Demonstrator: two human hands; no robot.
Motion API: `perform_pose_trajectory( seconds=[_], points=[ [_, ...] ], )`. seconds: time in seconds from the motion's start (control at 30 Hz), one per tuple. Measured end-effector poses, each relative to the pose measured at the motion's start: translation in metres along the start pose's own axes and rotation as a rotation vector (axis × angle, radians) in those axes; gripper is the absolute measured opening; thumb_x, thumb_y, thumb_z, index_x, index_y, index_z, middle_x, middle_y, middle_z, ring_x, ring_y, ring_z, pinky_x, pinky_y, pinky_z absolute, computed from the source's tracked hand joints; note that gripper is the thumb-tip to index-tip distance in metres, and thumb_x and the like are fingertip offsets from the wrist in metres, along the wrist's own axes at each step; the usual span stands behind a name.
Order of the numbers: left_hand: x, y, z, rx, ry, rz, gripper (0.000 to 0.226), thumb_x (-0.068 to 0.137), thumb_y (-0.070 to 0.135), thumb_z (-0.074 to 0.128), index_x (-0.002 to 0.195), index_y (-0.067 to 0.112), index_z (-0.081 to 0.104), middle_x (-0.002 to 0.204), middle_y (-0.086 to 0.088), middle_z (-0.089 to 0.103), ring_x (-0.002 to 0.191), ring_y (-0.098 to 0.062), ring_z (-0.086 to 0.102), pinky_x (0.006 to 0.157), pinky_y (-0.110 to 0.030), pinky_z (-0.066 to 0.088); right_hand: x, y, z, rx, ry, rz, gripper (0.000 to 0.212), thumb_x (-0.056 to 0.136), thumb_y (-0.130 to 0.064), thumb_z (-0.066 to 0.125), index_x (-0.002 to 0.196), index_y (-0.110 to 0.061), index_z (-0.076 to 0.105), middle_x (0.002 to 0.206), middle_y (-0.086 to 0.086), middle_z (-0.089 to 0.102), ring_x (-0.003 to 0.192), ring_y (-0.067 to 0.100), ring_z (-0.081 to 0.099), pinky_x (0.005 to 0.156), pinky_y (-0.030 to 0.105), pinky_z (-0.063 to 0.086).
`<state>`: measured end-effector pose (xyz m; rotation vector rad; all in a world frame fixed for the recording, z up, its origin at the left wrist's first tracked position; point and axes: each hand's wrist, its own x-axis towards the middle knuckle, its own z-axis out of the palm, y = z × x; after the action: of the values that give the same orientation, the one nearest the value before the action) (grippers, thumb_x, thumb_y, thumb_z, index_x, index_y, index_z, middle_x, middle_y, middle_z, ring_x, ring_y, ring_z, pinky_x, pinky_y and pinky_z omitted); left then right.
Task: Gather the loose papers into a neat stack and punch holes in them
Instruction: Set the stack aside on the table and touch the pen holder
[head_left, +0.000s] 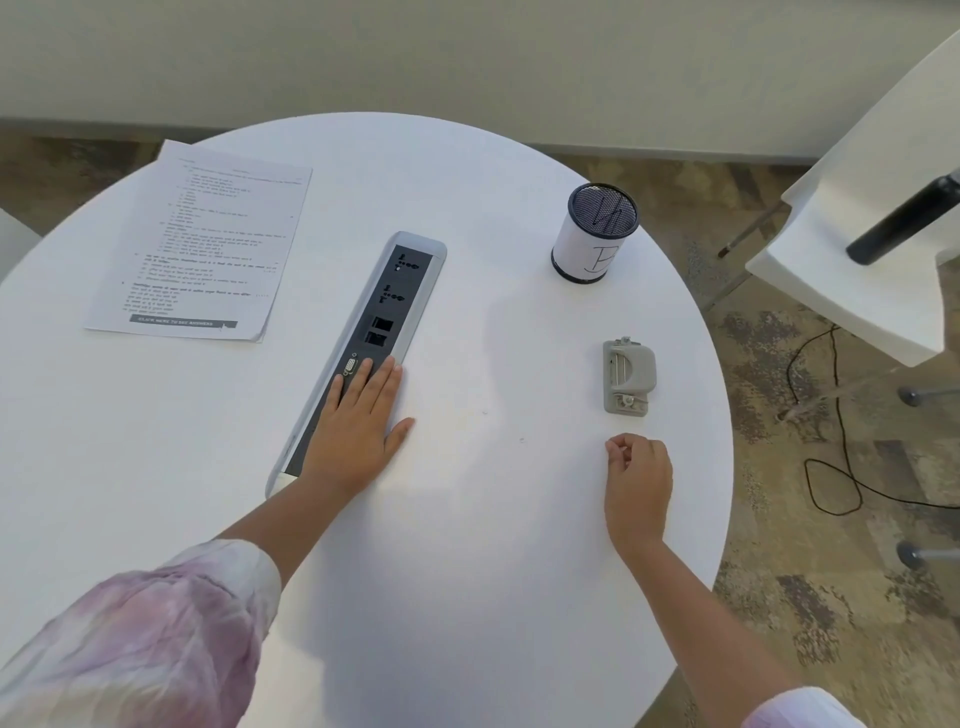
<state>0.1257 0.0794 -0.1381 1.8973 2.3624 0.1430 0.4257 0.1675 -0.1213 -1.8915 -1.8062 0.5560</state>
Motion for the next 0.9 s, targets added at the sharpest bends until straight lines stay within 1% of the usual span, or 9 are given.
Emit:
perform_pose_trajectory(
  seconds=[0.1,0.2,0.37,0.53,0.6,0.67,0.73,0.8,0.9],
  points=[
    [0.000,0.000,0.000,-0.002,0.013,0.002,0.065,0.093,0.053,0.011,0.144,0.015,0.021,0.151,-0.002,0.029,0.139,-0.021,0.018,0.112,-0.038,0.004,0.005,0.000,-0.005,-0.108,-0.071,-0.060,0.012,0.091,-0.011,0.050,0.092,-0.007,0.061,0.084,0.004,0.049,0.079,0.022,0.047,0.072,0.033,0.041],
    [0.000,0.000,0.000,-0.003,0.011,-0.001,0.065,0.093,0.053,0.010,0.144,0.016,0.022,0.151,-0.002,0.029,0.139,-0.022,0.020,0.112,-0.039,0.007,0.016,0.001,-0.008,-0.115,-0.172,-0.031,0.013,0.092,-0.013,0.048,0.092,-0.007,0.061,0.086,0.007,0.050,0.080,0.023,0.047,0.073,0.032,0.039],
    [0.001,0.000,0.001,-0.002,0.010,0.008,0.065,0.092,0.053,0.010,0.144,0.015,0.024,0.151,-0.002,0.029,0.139,-0.024,0.022,0.112,-0.040,0.007,0.033,-0.002,-0.028,0.267,-0.385,0.216,0.016,0.095,-0.018,0.044,0.087,-0.009,0.055,0.072,0.002,0.048,0.065,0.016,0.043,0.057,0.025,0.034],
    [0.001,0.000,0.000,-0.015,0.011,0.003,0.064,0.093,0.052,0.011,0.144,0.015,0.024,0.150,-0.002,0.030,0.139,-0.024,0.023,0.112,-0.040,0.009,0.042,0.001,-0.040,0.652,-0.403,0.461,0.017,0.095,-0.019,0.046,0.081,-0.015,0.055,0.076,-0.002,0.047,0.068,0.009,0.046,0.063,0.019,0.034],
    [0.000,0.000,0.000,-0.021,0.016,0.003,0.064,0.093,0.052,0.012,0.143,0.015,0.024,0.150,-0.002,0.031,0.139,-0.024,0.024,0.112,-0.041,0.010,0.041,0.002,-0.040,0.575,-0.416,0.445,0.015,0.094,-0.018,0.047,0.083,-0.013,0.056,0.076,-0.001,0.050,0.072,0.013,0.049,0.067,0.021,0.038],
    [0.000,0.000,-0.001,-0.026,0.018,0.001,0.064,0.093,0.052,0.012,0.143,0.015,0.025,0.149,-0.003,0.032,0.138,-0.024,0.025,0.112,-0.041,0.011,0.037,0.001,-0.039,0.346,-0.414,0.324,0.011,0.092,-0.017,0.051,0.091,-0.010,0.059,0.076,-0.001,0.057,0.078,0.017,0.054,0.073,0.024,0.043],
    [0.000,0.000,-0.002,-0.023,0.016,-0.001,0.064,0.093,0.052,0.012,0.143,0.015,0.027,0.149,-0.003,0.033,0.138,-0.024,0.025,0.111,-0.040,0.010,0.032,-0.003,-0.038,0.157,-0.373,0.196,0.009,0.089,-0.015,0.055,0.093,-0.011,0.061,0.079,-0.001,0.060,0.077,0.015,0.055,0.067,0.018,0.043],
    [0.000,0.000,-0.002,-0.017,0.009,-0.003,0.065,0.092,0.052,0.011,0.143,0.014,0.027,0.149,-0.003,0.032,0.138,-0.024,0.026,0.111,-0.039,0.009,0.029,-0.007,-0.038,0.087,-0.362,0.118,0.008,0.086,-0.013,0.058,0.092,-0.010,0.063,0.083,0.001,0.061,0.075,0.013,0.054,0.060,0.014,0.039],
    [0.001,0.001,-0.002,-0.016,0.008,-0.003,0.066,0.092,0.053,0.010,0.143,0.014,0.026,0.149,-0.003,0.032,0.138,-0.024,0.026,0.111,-0.039,0.009,0.028,-0.011,-0.037,0.009,-0.376,0.047,0.010,0.085,-0.014,0.059,0.093,-0.010,0.064,0.086,0.003,0.062,0.077,0.015,0.055,0.065,0.022,0.044]
  ],
)
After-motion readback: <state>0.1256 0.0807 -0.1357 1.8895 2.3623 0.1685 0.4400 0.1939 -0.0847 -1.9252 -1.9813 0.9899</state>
